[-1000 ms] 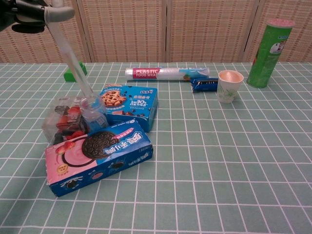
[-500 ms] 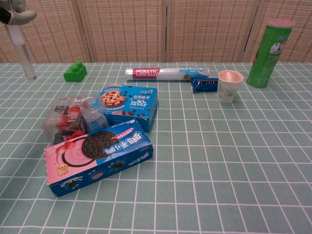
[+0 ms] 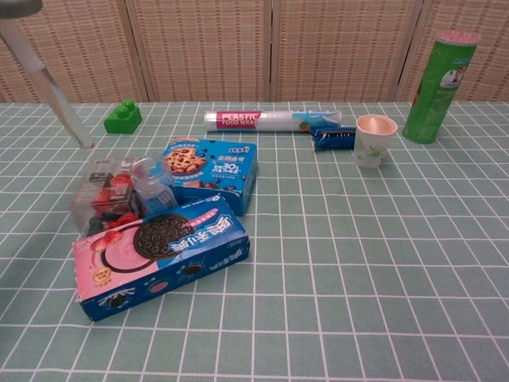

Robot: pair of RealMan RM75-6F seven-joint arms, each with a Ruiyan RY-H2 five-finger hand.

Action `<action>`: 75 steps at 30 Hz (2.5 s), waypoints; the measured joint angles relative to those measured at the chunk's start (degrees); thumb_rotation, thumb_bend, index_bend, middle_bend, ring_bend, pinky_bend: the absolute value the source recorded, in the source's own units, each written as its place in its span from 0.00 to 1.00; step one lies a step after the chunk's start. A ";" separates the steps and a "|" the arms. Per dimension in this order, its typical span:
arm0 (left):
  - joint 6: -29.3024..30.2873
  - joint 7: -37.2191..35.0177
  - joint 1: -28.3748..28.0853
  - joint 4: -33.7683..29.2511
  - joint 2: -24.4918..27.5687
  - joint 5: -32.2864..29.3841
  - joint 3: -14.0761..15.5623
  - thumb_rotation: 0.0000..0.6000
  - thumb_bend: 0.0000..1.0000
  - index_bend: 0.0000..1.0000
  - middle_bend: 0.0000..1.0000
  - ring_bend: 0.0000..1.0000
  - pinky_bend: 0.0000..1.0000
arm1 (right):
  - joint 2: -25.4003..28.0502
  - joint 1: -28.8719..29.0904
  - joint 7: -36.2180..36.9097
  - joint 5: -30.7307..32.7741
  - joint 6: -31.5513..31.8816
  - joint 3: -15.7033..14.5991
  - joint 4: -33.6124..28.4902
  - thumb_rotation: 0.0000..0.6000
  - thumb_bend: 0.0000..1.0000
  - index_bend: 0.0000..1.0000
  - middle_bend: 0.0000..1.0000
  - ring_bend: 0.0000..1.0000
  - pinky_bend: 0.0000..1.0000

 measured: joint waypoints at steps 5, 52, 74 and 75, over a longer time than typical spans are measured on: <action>3.71 11.14 -0.39 3.84 -2.32 2.53 1.54 1.00 0.36 0.86 1.00 1.00 1.00 | 0.12 -0.06 0.16 0.04 0.08 0.00 -0.03 1.00 0.28 0.33 0.46 0.36 0.51; -3.81 1.52 -0.30 2.62 -0.95 1.09 1.88 1.00 0.36 0.87 1.00 1.00 1.00 | 0.40 -0.20 0.80 -0.02 0.19 -0.05 0.06 1.00 0.28 0.33 0.46 0.36 0.51; 0.51 10.29 -1.77 3.78 -5.19 1.99 1.18 1.00 0.36 0.86 1.00 1.00 1.00 | 0.39 -0.18 0.97 -0.36 0.25 -0.16 0.20 1.00 0.28 0.33 0.46 0.36 0.51; 0.11 9.53 -1.93 2.94 -5.06 1.60 0.73 1.00 0.36 0.86 1.00 1.00 1.00 | 0.41 -0.19 0.99 -0.40 0.28 -0.18 0.17 1.00 0.28 0.33 0.46 0.36 0.51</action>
